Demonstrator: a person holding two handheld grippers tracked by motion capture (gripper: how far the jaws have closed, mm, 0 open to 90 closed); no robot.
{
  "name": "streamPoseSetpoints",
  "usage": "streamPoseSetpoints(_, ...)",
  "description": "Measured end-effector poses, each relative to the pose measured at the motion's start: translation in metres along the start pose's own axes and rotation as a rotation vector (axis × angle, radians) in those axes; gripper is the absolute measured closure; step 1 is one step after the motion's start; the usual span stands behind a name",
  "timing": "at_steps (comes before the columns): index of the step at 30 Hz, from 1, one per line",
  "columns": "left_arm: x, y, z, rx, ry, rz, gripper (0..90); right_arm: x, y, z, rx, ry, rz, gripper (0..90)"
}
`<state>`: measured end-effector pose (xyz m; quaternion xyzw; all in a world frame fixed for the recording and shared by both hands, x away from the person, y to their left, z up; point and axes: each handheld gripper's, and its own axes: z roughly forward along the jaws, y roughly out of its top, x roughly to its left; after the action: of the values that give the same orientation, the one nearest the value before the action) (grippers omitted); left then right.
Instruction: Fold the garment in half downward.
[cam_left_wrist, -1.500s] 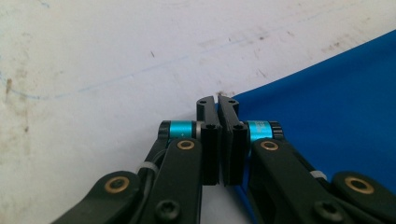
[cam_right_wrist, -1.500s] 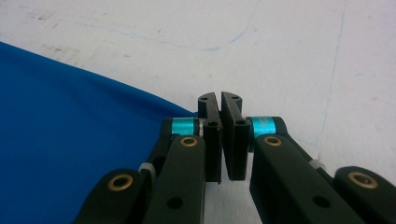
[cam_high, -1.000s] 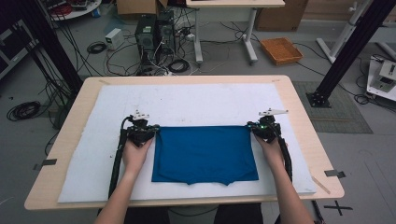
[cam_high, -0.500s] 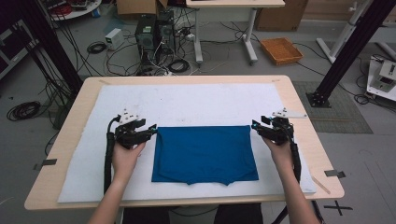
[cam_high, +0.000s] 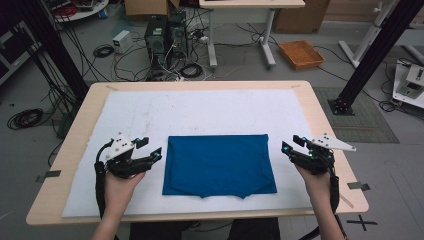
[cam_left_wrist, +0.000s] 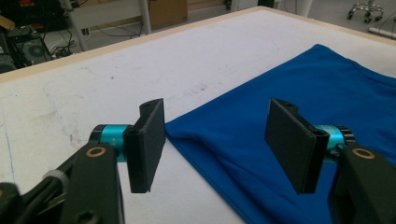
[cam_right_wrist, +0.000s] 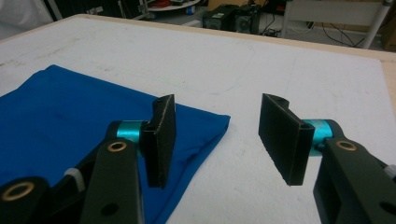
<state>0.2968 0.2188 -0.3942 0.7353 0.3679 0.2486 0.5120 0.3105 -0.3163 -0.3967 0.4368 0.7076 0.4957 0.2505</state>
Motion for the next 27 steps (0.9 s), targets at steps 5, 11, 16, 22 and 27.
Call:
streamPoseSetpoints(5, -0.0002, -0.0035, 0.0029, 0.011, -0.016, 0.013, 37.9, -0.0042, -0.0030, -0.0012, 0.003, 0.008, 0.020, 40.6)
streamPoseSetpoints(11, -0.0012, -0.0041, 0.0033, 0.013, -0.012, 0.020, 37.8, -0.0081, -0.0048, -0.0028, -0.001, 0.007, 0.035, 38.0)
streamPoseSetpoints(16, -0.0023, -0.0055, 0.0027, 0.020, -0.005, 0.020, 37.8, -0.0095, -0.0048, -0.0038, -0.006, 0.014, 0.040, 35.8)
streamPoseSetpoints(22, -0.0019, -0.0074, 0.0016, 0.028, 0.000, 0.015, 37.8, -0.0090, -0.0046, -0.0014, -0.002, 0.022, 0.045, 33.8)
streamPoseSetpoints(27, -0.0033, -0.0066, 0.0010, 0.027, 0.003, 0.010, 37.8, -0.0056, -0.0032, 0.0002, 0.000, 0.032, 0.038, 33.0)
